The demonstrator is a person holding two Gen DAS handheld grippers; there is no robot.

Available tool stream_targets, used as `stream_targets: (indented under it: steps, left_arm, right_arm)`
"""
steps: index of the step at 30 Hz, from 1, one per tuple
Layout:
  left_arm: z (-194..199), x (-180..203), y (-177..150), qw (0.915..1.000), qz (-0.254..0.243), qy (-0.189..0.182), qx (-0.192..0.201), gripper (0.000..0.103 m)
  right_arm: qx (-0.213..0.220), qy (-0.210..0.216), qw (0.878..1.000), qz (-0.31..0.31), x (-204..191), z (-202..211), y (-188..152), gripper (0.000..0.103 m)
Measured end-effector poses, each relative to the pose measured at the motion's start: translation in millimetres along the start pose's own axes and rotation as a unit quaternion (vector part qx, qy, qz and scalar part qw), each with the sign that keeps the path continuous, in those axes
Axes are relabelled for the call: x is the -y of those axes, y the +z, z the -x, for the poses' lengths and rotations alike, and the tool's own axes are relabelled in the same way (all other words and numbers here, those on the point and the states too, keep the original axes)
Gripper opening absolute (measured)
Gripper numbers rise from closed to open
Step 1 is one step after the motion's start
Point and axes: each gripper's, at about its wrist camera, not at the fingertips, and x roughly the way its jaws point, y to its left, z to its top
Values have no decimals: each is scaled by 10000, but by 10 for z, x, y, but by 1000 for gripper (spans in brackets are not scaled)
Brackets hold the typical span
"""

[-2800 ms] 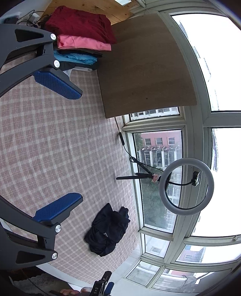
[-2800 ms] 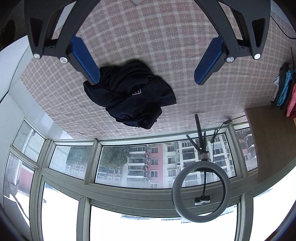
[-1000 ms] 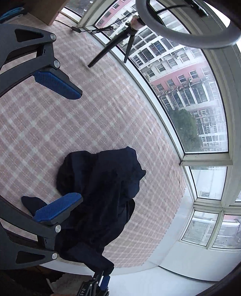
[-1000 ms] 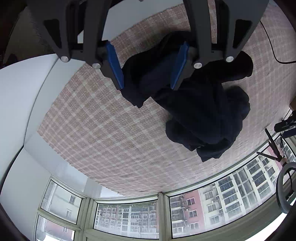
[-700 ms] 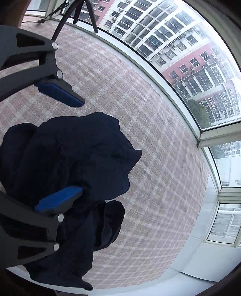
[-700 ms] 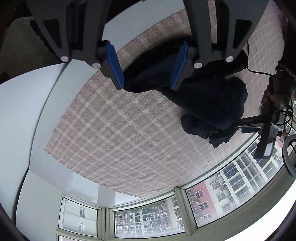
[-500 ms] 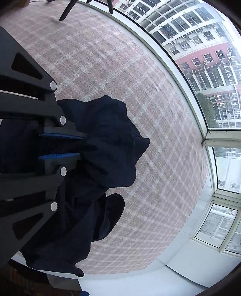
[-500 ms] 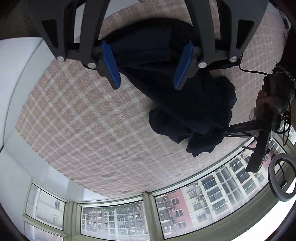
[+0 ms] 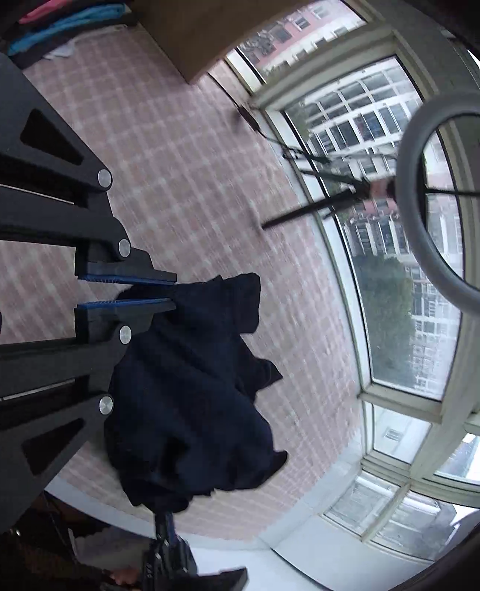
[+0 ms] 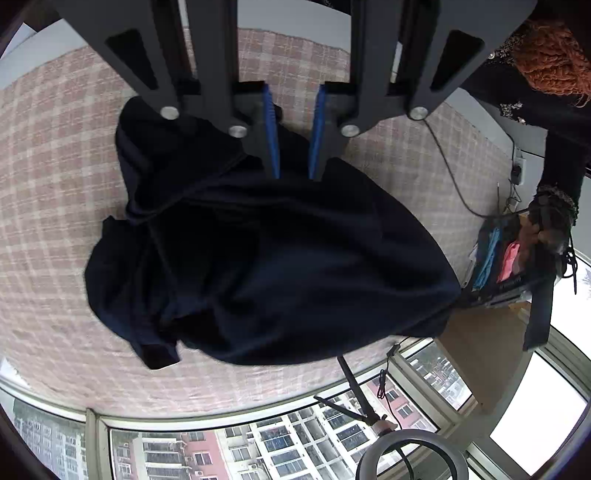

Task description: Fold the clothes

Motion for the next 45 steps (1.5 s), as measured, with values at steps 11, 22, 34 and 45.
stream_targets:
  steps: [11,22,34,45]
  left_arm:
    - [-456,413,279,9969,-302,-629,357,37]
    - [-1643,1064,893,9797,-376,-1895,-541,2]
    - [216,-262,-264,9883,239,-1405,545,2]
    - [-112,429,-672,9835,-361,-1770,-60,19]
  right_arm:
    - [335,-1632,9782,-1241,1094,-757,1031,82]
    - [209,-690,9838,-1640,1145,-1066,1116,20]
    - [422,-1243,9737,-1861,890,320,-327,38]
    - [303,-1927,9616,-1931,961,462,-794,56]
